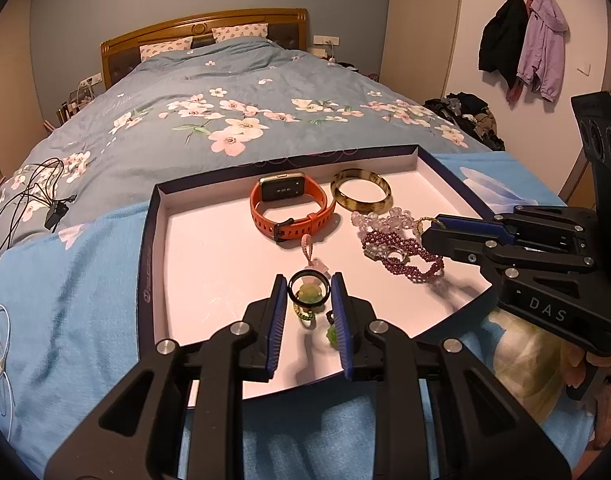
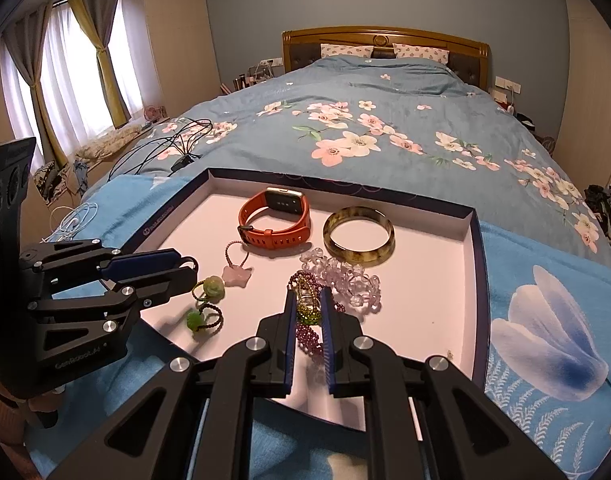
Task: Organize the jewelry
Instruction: 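Lower both rings into the box and open both tools to release them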
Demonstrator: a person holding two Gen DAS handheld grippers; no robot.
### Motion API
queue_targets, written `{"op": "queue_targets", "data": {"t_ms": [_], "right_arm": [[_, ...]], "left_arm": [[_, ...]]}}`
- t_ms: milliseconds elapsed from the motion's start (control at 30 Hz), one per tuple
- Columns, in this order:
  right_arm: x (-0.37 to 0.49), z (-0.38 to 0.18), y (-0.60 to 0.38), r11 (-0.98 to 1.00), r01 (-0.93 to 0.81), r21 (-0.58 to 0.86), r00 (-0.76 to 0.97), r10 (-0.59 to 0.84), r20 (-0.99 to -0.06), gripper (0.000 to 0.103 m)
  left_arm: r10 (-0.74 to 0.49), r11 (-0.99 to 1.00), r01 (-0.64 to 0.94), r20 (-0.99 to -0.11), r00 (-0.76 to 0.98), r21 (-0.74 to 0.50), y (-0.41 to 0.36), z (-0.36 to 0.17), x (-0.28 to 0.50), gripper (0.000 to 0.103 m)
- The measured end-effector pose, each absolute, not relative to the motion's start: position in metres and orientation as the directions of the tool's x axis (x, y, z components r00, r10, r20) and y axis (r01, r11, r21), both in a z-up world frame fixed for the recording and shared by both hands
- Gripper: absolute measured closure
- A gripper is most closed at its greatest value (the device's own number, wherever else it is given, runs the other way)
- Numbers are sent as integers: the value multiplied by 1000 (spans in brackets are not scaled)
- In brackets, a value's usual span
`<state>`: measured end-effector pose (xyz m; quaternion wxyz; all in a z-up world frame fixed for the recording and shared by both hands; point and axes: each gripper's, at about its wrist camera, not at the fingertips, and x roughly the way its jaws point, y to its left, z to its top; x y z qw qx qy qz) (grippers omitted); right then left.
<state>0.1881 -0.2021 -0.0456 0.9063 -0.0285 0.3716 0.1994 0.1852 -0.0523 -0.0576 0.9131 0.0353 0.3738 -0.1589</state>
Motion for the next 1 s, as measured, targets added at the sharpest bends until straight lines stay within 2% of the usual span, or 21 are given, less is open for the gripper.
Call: {"op": "queue_targets", "data": {"t_ms": [1000], "right_arm": [[202,-60,-197,924,-369,97,615,321,-720,93]], "left_arm": [[-255,948,312,-716,649,-55,-56,-66,189,80]]}}
